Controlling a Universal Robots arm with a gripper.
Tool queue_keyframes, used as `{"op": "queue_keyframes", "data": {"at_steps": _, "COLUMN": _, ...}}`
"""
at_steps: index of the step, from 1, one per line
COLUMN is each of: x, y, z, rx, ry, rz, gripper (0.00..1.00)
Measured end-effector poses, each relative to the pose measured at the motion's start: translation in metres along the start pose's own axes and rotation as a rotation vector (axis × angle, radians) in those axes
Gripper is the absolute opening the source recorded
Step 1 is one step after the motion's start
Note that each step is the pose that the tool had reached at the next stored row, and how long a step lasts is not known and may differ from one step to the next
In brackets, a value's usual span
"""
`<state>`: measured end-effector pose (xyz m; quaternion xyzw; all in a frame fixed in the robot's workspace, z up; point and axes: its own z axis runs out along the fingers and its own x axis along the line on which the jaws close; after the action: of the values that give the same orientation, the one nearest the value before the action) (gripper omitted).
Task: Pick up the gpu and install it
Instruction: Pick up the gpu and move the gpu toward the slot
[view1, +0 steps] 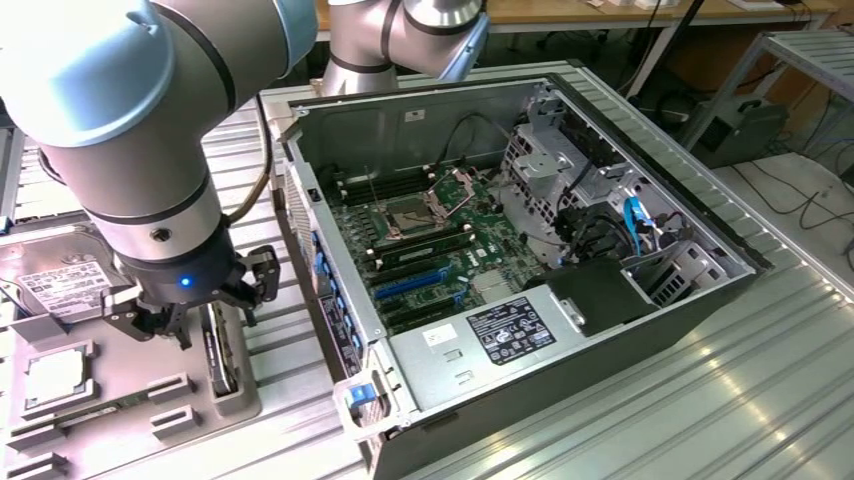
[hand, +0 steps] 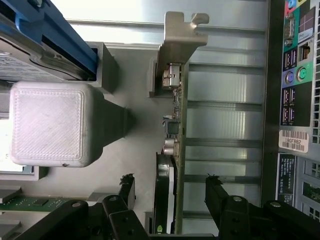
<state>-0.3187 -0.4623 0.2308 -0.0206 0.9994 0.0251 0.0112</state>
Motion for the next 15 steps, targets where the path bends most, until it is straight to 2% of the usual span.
{"op": "queue_keyframes", "data": {"at_steps": 9, "x": 0.0000, "y": -0.0001, "z": 0.0000, "rx": 0.0001, "ry": 0.0001, "rz": 0.000, "gripper": 0.66}}
{"op": "queue_keyframes", "data": {"at_steps": 10, "x": 0.0000, "y": -0.0001, "z": 0.0000, "rx": 0.0000, "ry": 0.0000, "rz": 0.000, "gripper": 0.60}}
{"op": "queue_keyframes", "data": {"at_steps": 11, "x": 0.0000, "y": -0.0001, "z": 0.0000, "rx": 0.0001, "ry": 0.0001, "rz": 0.000, "gripper": 0.60}}
{"op": "queue_keyframes", "data": {"at_steps": 14, "x": -0.0002, "y": -0.0001, "z": 0.0000, "rx": 0.0001, "ry": 0.0001, "rz": 0.000, "gripper": 0.41}}
{"op": "queue_keyframes", "data": {"at_steps": 15, "x": -0.0001, "y": -0.0001, "z": 0.0000, "rx": 0.0001, "ry": 0.0002, "rz": 0.000, "gripper": 0.41}}
